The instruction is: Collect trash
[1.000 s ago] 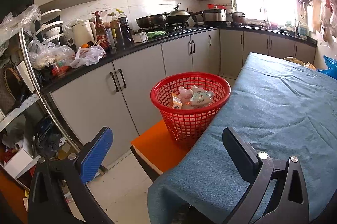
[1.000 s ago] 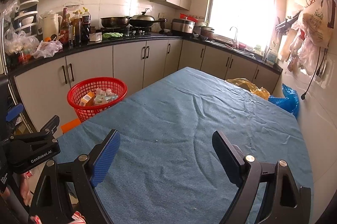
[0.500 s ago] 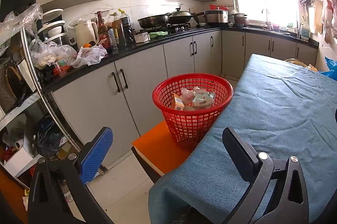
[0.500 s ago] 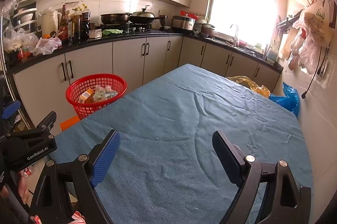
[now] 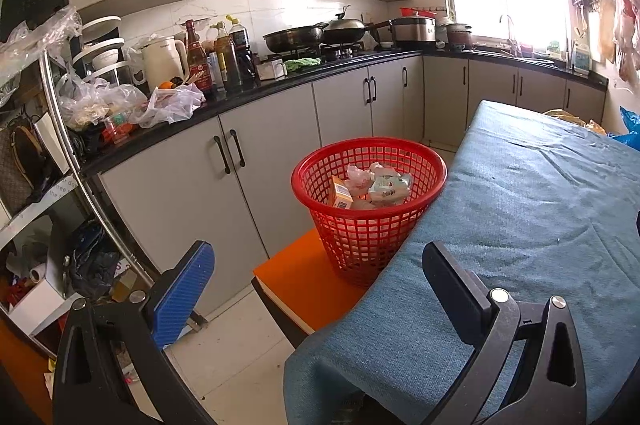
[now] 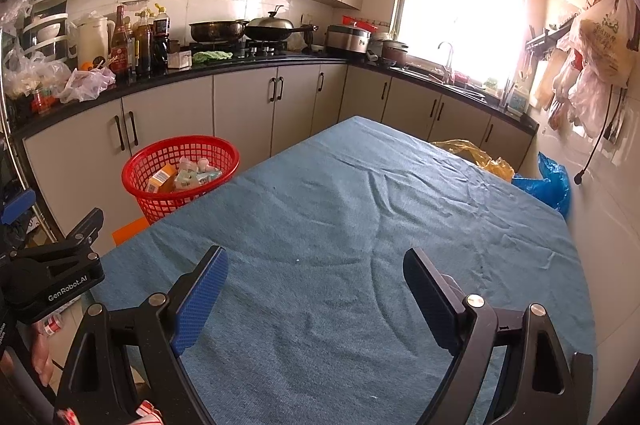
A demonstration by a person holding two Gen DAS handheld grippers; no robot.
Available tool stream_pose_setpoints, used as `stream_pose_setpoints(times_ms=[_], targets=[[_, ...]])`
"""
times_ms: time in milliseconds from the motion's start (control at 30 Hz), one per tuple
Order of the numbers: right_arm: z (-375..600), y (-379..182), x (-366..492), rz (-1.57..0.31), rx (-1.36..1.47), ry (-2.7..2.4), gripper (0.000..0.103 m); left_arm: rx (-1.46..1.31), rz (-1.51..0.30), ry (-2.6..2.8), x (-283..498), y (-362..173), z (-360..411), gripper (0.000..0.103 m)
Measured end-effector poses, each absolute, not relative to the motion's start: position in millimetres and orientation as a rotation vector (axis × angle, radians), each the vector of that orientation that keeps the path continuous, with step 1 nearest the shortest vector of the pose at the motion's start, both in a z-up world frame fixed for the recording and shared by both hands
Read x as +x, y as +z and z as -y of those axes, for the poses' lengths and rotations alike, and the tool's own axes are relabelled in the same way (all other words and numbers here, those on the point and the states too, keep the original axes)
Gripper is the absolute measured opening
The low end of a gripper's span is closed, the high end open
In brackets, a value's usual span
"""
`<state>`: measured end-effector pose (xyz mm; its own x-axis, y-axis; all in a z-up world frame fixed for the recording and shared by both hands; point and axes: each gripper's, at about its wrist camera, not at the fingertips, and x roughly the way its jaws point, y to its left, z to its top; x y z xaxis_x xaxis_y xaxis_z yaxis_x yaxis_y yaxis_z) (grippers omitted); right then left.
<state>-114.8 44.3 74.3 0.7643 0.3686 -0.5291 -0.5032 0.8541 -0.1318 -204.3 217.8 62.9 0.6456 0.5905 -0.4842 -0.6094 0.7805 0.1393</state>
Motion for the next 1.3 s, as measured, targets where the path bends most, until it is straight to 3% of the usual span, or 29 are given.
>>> stream_pose_setpoints(times_ms=[1300], targets=[[-16, 59, -98, -0.560, -0.222, 0.441, 0.092, 0.024, -0.546, 0.655, -191, 60, -206, 0.103]])
